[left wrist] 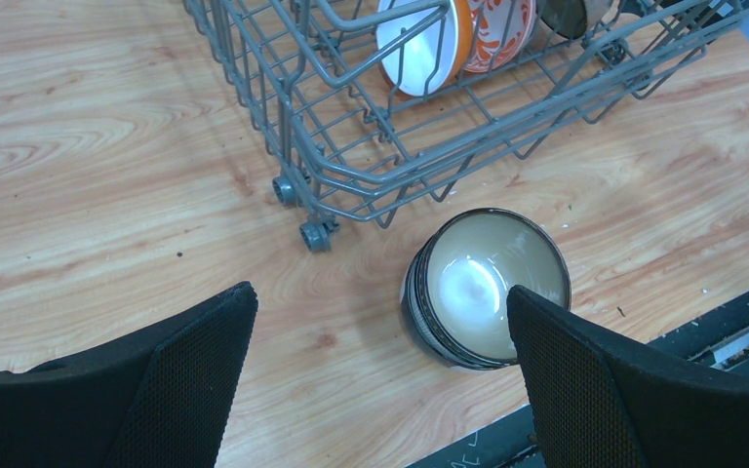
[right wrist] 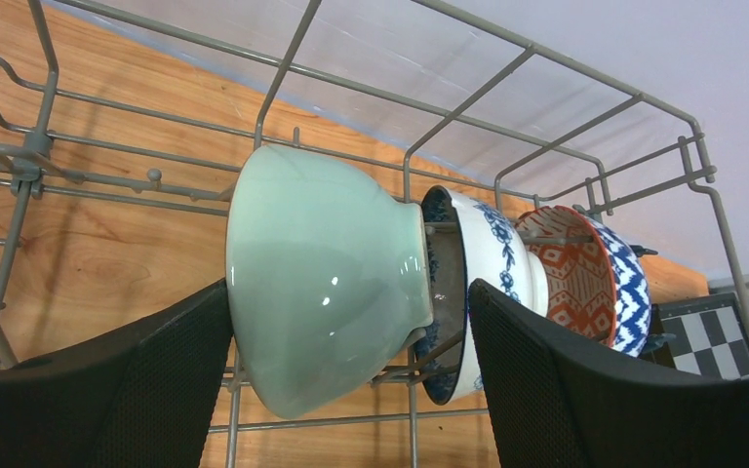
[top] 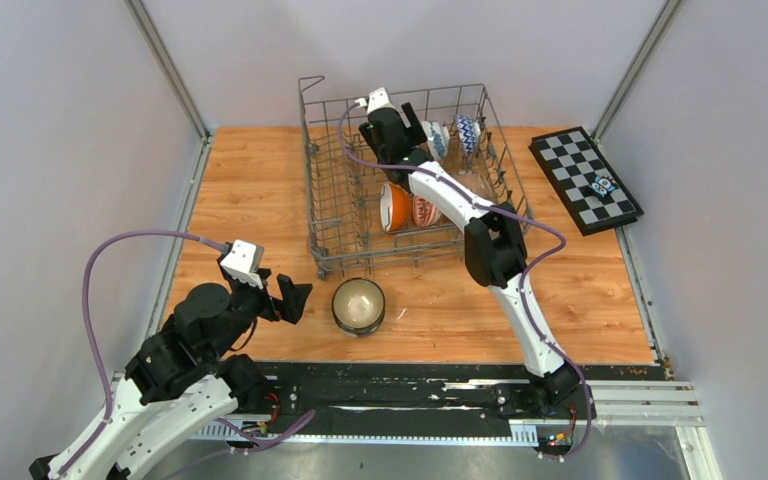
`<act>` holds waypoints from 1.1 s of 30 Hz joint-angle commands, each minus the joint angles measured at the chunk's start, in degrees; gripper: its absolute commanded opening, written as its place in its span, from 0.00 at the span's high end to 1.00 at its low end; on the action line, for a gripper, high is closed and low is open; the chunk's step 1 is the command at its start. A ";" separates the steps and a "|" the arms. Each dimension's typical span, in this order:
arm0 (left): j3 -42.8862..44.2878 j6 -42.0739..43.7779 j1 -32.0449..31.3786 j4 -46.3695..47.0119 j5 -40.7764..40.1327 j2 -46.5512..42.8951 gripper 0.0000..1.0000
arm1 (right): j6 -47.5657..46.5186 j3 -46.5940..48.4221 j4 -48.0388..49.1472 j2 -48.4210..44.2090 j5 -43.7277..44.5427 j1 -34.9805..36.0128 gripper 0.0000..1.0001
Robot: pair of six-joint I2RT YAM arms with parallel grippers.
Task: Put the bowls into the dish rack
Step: Place the bowl in the dish rack.
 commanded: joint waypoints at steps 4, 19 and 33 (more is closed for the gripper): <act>-0.57 0.53 0.46 0.59 -0.41 -0.14 0.00 | -4.37 3.80 6.70 -2.40 9.78 -2.90 0.14; -0.57 0.51 0.46 0.59 -0.45 -0.31 0.00 | -0.65 -5.60 7.72 -6.22 8.25 -2.86 0.35; -0.57 0.42 0.41 0.56 -0.72 -0.27 0.00 | 2.85 -3.19 6.34 -5.43 8.91 -4.56 0.62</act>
